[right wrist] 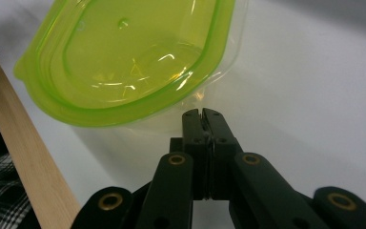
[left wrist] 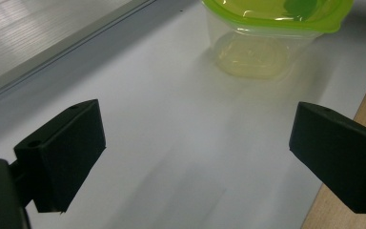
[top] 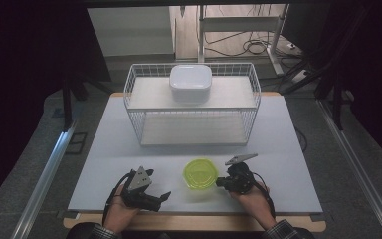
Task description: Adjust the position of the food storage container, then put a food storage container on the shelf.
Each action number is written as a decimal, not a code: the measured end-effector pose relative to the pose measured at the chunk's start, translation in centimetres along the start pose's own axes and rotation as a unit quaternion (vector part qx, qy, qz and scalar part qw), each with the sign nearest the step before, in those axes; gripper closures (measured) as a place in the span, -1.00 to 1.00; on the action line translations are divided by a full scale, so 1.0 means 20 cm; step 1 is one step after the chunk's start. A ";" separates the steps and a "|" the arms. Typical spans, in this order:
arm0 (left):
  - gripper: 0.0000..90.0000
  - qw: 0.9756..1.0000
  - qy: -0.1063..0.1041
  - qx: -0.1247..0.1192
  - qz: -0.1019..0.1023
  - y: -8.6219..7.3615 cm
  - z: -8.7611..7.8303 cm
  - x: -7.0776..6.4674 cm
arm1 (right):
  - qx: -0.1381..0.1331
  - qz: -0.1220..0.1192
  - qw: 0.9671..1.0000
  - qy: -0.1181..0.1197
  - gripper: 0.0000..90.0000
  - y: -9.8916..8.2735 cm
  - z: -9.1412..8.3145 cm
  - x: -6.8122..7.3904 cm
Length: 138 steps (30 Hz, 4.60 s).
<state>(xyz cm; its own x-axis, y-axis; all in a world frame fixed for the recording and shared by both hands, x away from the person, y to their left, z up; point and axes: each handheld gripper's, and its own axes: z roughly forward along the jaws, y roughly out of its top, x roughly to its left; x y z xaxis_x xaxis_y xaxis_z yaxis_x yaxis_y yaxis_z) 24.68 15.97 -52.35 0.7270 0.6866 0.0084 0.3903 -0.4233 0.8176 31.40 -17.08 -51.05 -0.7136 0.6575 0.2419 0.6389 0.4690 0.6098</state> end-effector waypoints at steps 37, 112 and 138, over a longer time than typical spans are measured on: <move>-0.90 1.000 0.017 0.007 -0.026 -0.05 -0.08 0.05 | -0.079 -0.069 0.994 -0.035 -0.77 0.02 -0.10 -0.09; -0.90 1.000 0.020 0.010 -0.008 -0.05 -0.08 0.03 | -0.072 0.157 0.969 0.178 0.80 0.33 -0.06 -0.15; -0.90 1.000 0.019 0.009 -0.005 -0.05 -0.08 0.04 | -0.146 0.140 0.962 0.183 0.80 0.61 -0.37 -0.11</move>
<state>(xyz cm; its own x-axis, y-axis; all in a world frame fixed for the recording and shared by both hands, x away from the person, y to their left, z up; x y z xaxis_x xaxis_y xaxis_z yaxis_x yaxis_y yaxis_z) 23.97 17.77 -52.19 0.7016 0.7122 0.0229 0.4077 -0.4277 0.8068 38.64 -17.05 -38.49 -0.6137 0.4562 0.6444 0.7505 0.0834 0.6556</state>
